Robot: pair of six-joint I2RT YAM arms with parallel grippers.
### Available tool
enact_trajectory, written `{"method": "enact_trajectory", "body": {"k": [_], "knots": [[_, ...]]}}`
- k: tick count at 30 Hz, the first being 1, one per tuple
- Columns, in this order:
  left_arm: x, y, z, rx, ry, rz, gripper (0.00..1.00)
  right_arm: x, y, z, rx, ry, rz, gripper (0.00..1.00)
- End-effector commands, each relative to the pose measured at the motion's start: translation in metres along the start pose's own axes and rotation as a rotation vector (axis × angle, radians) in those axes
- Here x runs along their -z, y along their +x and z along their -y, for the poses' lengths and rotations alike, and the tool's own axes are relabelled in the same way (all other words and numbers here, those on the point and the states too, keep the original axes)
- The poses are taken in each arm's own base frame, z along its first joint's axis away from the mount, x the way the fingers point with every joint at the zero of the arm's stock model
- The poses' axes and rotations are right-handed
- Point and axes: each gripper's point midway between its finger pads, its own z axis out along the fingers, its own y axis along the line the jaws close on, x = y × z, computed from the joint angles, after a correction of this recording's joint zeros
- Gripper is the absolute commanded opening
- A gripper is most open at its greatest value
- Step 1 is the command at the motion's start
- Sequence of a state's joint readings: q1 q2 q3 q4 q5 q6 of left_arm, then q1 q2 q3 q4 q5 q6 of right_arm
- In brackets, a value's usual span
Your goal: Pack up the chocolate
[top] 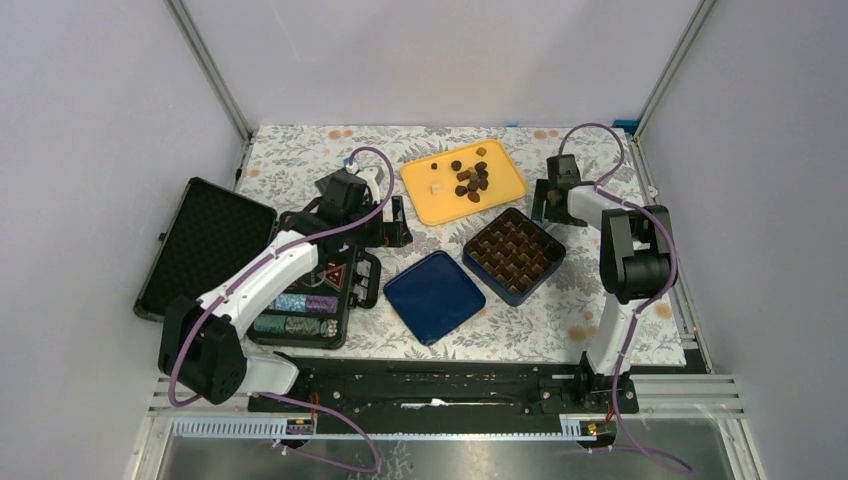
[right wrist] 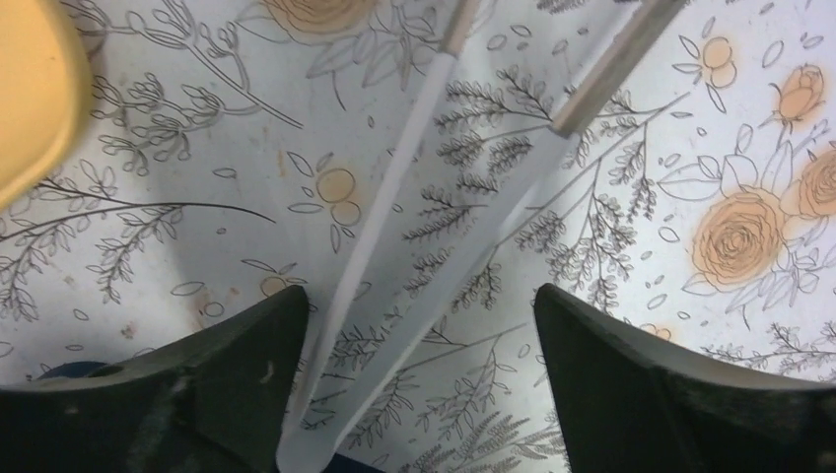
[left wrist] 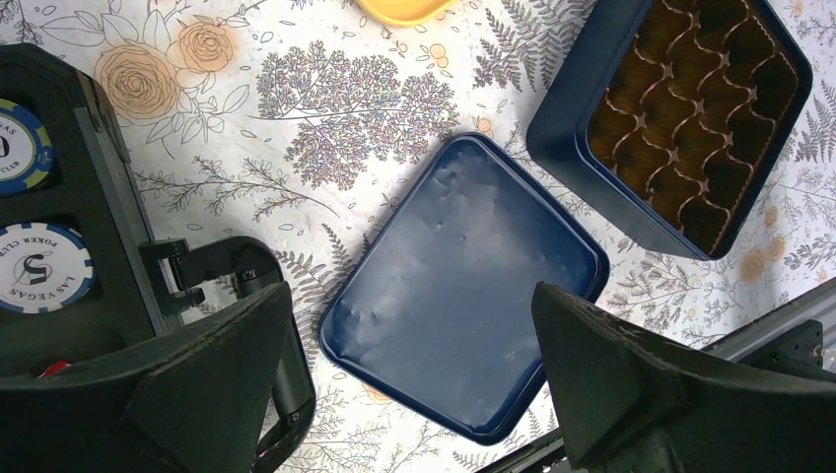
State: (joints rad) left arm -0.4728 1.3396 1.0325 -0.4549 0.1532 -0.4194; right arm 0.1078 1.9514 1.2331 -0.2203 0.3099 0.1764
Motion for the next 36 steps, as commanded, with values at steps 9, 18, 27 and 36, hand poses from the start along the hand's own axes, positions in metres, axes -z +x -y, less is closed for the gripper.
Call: {"method": "enact_trajectory", "body": {"k": [9, 18, 27, 36], "knots": [[0.006, -0.021, 0.011, -0.01, 0.035, 0.058, 0.99, 0.044, 0.107, -0.004, 0.104, -0.023, -0.293, 1.0], [0.009, -0.02, 0.012, -0.019, 0.04, 0.058, 0.99, 0.053, 0.094, 0.003, 0.072, 0.062, -0.226, 0.99], [0.015, -0.016, 0.011, -0.017, 0.042, 0.068, 0.99, 0.032, 0.036, 0.018, -0.133, 0.055, -0.115, 1.0], [0.02, -0.018, 0.01, -0.028, 0.031, 0.083, 0.99, 0.006, 0.014, 0.011, -0.173, 0.068, -0.083, 1.0]]}}
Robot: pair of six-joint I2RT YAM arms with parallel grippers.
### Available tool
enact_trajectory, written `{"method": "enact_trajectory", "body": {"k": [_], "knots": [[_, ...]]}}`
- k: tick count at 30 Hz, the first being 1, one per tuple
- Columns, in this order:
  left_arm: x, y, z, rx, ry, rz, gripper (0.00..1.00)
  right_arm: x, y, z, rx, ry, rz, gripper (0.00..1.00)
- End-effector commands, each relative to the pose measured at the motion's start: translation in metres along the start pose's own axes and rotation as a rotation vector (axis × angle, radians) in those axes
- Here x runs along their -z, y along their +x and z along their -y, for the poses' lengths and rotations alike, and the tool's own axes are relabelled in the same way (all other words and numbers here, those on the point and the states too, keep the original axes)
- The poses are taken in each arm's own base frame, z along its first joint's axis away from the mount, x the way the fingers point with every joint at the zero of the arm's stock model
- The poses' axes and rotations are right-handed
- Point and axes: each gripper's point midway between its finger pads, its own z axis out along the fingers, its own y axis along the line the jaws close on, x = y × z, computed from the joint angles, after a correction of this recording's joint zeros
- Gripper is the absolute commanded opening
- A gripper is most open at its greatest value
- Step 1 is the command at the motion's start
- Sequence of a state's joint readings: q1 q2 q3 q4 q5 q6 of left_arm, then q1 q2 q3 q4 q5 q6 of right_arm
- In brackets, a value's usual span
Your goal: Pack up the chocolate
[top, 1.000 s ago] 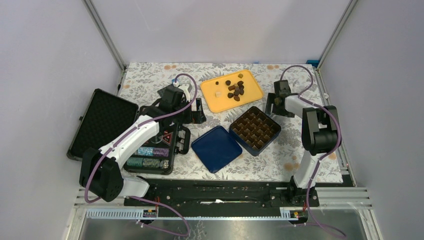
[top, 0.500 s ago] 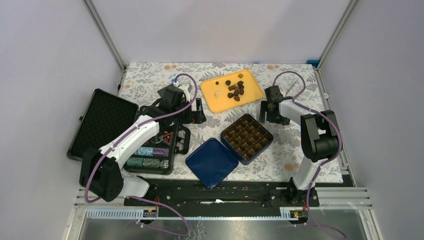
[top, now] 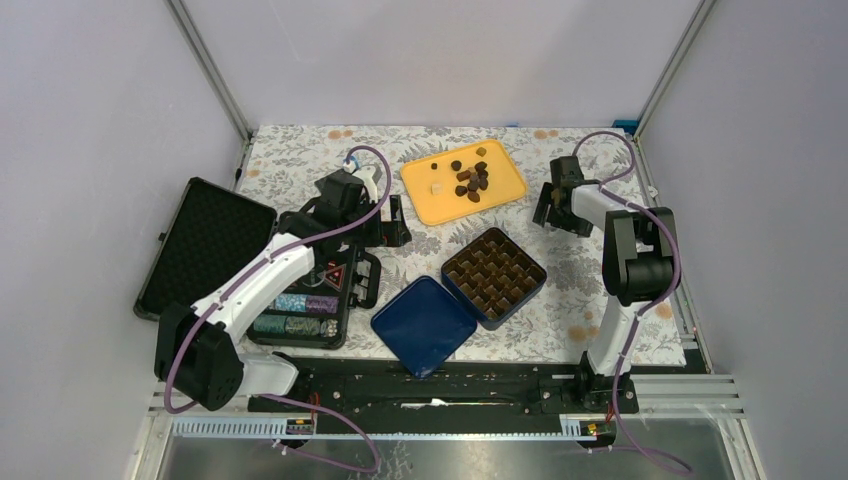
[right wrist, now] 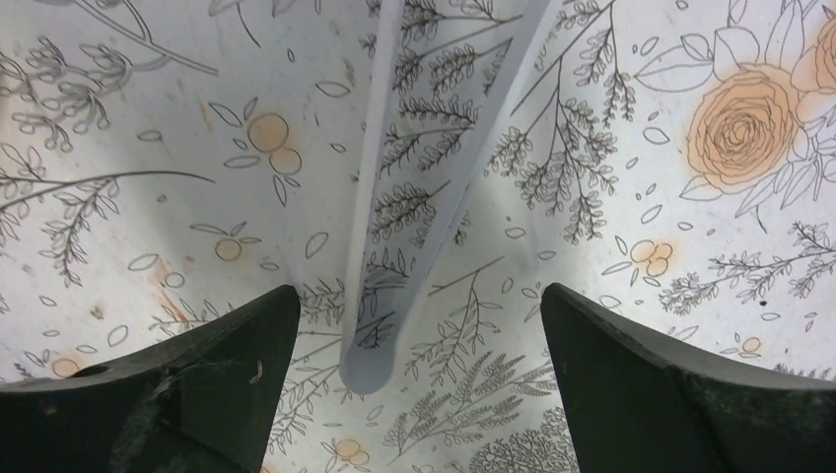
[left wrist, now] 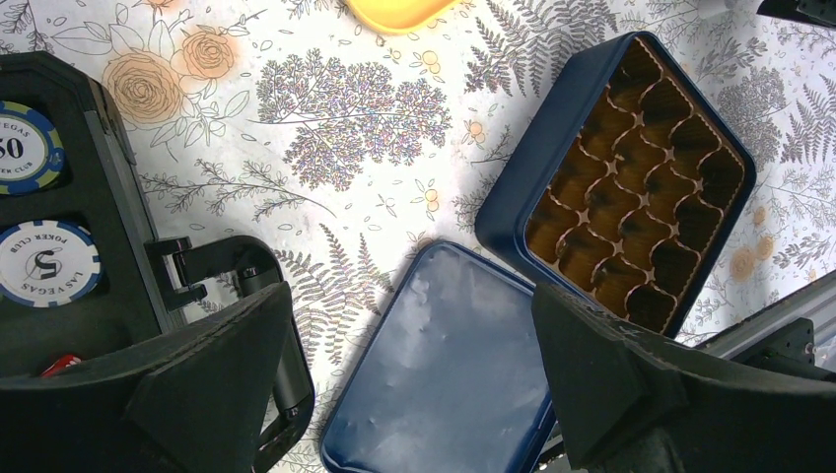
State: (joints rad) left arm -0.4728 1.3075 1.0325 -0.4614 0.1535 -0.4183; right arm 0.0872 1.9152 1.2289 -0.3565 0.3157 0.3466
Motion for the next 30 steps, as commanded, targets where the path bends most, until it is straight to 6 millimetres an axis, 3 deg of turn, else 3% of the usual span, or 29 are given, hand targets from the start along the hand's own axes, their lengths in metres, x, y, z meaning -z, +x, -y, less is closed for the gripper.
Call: {"method": "enact_trajectory", "body": {"k": [1, 17, 23, 28, 30], "knots": [[0.012, -0.014, 0.006, -0.023, 0.018, 0.06, 0.99, -0.006, -0.01, -0.004, -0.024, 0.015, 0.021, 1.0], [0.018, -0.011, 0.005, -0.026, 0.016, 0.065, 0.99, -0.042, -0.047, 0.005, -0.12, 0.025, 0.024, 0.98], [0.02, -0.011, 0.004, -0.033, 0.012, 0.065, 0.99, -0.046, -0.062, -0.001, -0.1, 0.011, 0.043, 0.8], [0.022, -0.012, 0.0, -0.041, -0.008, 0.069, 0.99, -0.059, -0.066, 0.005, -0.091, 0.007, -0.005, 0.76], [0.022, -0.011, 0.0, -0.04, -0.011, 0.067, 0.99, -0.061, -0.064, 0.004, -0.081, 0.003, -0.013, 0.7]]}}
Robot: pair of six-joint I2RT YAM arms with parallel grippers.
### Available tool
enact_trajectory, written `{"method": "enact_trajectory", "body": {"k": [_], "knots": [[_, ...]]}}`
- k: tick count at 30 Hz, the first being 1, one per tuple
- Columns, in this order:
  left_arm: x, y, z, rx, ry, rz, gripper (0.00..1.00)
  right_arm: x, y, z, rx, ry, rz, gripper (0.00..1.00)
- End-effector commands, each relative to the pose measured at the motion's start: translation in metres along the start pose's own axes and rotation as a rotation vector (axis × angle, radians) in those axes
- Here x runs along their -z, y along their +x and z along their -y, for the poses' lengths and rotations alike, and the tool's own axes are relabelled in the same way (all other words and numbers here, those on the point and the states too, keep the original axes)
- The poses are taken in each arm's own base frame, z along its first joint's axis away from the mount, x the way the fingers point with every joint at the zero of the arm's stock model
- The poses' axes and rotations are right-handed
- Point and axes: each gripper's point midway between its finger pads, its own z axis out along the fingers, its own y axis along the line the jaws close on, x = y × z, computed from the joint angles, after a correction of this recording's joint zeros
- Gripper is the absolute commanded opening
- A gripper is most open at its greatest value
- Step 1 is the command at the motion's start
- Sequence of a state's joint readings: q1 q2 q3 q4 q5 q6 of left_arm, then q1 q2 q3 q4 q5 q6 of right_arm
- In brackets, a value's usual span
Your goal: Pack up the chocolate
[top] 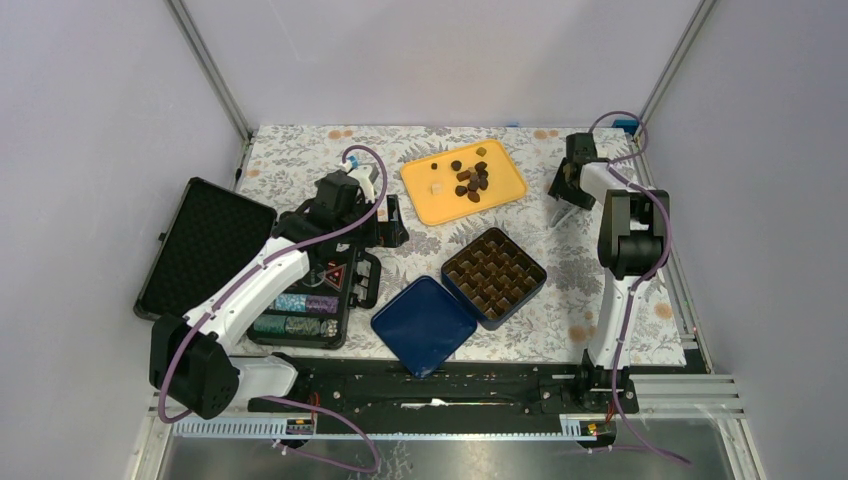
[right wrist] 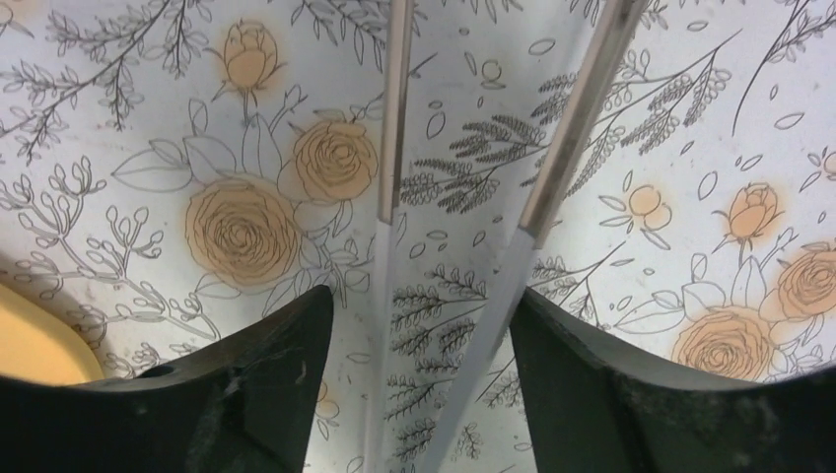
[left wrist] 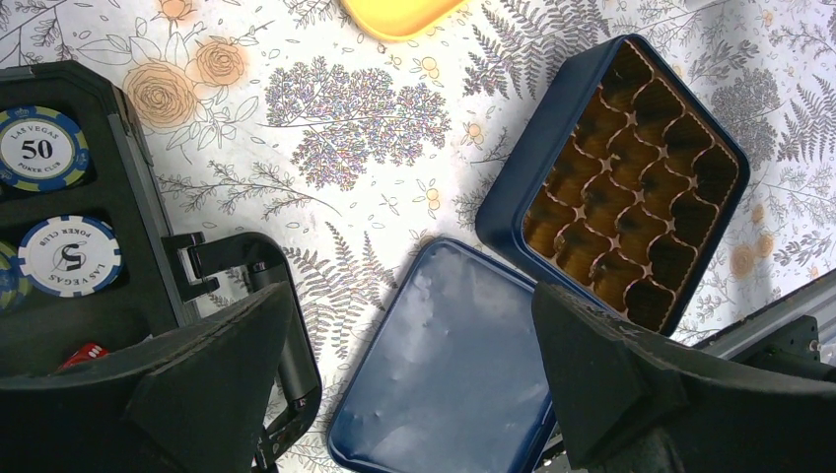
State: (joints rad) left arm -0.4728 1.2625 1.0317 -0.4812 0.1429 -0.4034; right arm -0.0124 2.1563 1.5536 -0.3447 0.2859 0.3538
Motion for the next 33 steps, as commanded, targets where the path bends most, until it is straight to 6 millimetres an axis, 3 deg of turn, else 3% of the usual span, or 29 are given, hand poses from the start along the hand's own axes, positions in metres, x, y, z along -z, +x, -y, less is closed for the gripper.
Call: {"method": "enact_trajectory", "body": {"k": [1, 3, 5, 9, 10, 15, 18, 23, 27, 33], "knots": [[0.009, -0.007, -0.002, -0.02, -0.01, 0.04, 0.99, -0.011, 0.017, 0.005, 0.045, 0.004, -0.084, 0.68], [0.009, -0.007, -0.001, -0.02, -0.01, 0.038, 0.99, -0.006, 0.02, -0.001, 0.061, -0.046, -0.1, 0.64], [0.008, -0.007, -0.002, -0.02, -0.011, 0.038, 0.99, 0.001, 0.022, -0.005, 0.085, -0.086, -0.101, 0.51], [0.004, -0.005, -0.003, -0.018, -0.015, 0.025, 0.99, 0.014, 0.031, -0.012, 0.152, -0.161, -0.105, 0.33], [0.003, -0.004, -0.003, -0.017, -0.014, 0.019, 0.99, 0.017, 0.034, -0.014, 0.182, -0.173, -0.106, 0.33], [-0.005, -0.002, -0.003, -0.014, -0.013, 0.0, 0.99, 0.032, 0.058, -0.032, 0.321, -0.229, -0.128, 0.38], [-0.006, -0.002, -0.003, -0.012, -0.015, -0.004, 0.99, 0.043, 0.082, -0.044, 0.432, -0.298, -0.167, 0.41], [-0.008, -0.001, -0.004, -0.016, -0.013, -0.009, 0.99, 0.052, 0.106, -0.041, 0.524, -0.292, -0.185, 0.53], [-0.009, -0.001, -0.004, -0.016, -0.013, -0.012, 0.99, 0.054, 0.105, -0.033, 0.51, -0.26, -0.156, 0.71], [-0.008, -0.001, -0.001, -0.006, -0.002, -0.011, 0.99, 0.075, 0.084, -0.038, 0.421, -0.274, -0.075, 0.76]]}}
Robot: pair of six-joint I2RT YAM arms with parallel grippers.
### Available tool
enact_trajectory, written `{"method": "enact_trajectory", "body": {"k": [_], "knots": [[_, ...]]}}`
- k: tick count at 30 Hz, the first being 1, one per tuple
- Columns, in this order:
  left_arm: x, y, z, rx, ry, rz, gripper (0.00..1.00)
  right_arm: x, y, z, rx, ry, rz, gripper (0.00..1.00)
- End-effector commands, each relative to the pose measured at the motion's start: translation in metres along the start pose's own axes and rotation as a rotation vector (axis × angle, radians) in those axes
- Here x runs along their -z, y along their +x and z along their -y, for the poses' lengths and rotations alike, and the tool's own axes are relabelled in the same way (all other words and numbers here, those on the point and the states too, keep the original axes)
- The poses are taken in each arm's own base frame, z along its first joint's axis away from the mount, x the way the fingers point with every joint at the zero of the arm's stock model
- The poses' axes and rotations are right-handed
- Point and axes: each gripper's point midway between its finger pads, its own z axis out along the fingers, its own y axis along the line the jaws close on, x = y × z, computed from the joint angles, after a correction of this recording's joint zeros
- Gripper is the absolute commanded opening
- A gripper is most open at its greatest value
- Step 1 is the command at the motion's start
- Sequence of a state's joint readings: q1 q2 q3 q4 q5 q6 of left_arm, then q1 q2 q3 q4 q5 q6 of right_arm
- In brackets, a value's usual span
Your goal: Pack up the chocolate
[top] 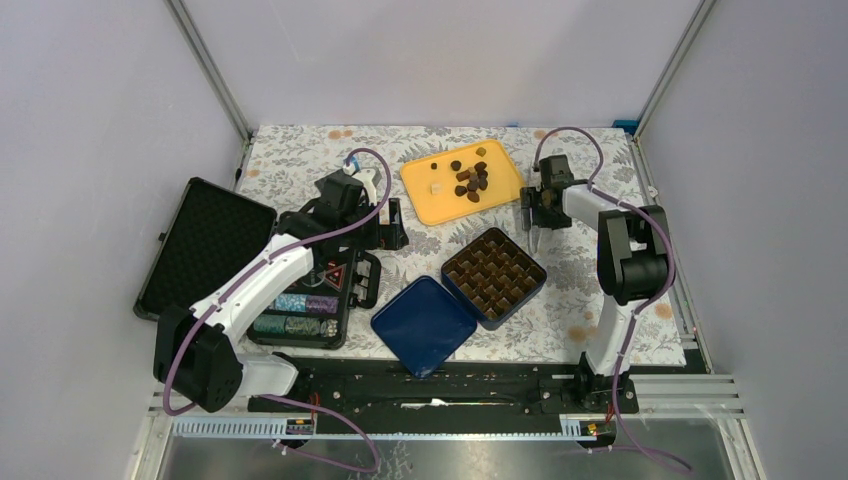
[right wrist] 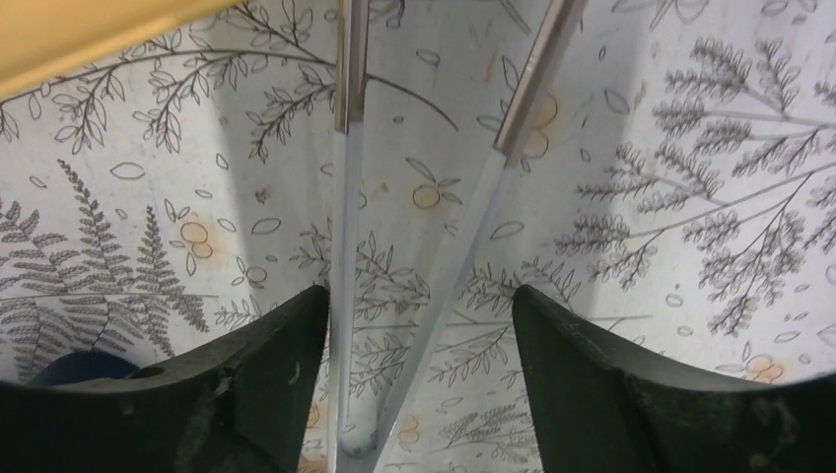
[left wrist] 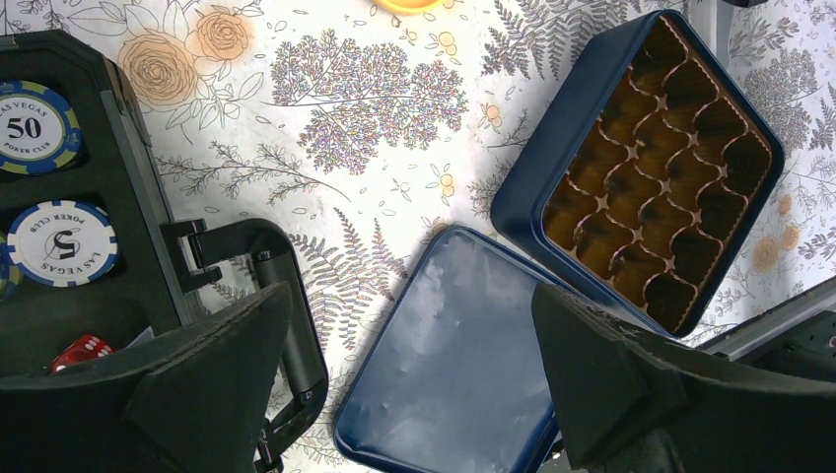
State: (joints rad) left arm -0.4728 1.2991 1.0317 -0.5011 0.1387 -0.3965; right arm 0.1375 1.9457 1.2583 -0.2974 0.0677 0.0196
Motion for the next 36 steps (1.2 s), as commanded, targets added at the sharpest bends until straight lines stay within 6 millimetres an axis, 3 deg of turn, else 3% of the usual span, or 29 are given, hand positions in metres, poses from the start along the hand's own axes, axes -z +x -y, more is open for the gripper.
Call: {"method": "enact_trajectory", "body": {"k": [1, 7, 15, 23, 30, 36], "knots": [[0.001, -0.013, 0.007, -0.006, 0.028, 0.041, 0.99, 0.021, -0.004, 0.002, -0.061, 0.011, 0.027, 0.8], [0.001, -0.013, 0.008, -0.007, 0.036, 0.042, 0.99, 0.042, -0.02, 0.0, -0.148, 0.007, 0.103, 0.96], [0.002, -0.016, 0.01, 0.016, 0.036, 0.049, 0.99, 0.062, -0.03, -0.005, -0.218, -0.023, 0.209, 1.0], [0.003, -0.016, 0.013, 0.013, 0.051, 0.048, 0.99, 0.048, -0.015, 0.0, -0.196, 0.112, 0.182, 1.0], [0.005, -0.016, 0.014, 0.013, 0.058, 0.052, 0.99, 0.041, -0.02, -0.01, -0.266, 0.096, 0.226, 1.0], [0.007, -0.016, 0.015, 0.012, 0.063, 0.057, 0.99, 0.02, -0.016, -0.014, -0.295, 0.121, 0.11, 1.0]]}}
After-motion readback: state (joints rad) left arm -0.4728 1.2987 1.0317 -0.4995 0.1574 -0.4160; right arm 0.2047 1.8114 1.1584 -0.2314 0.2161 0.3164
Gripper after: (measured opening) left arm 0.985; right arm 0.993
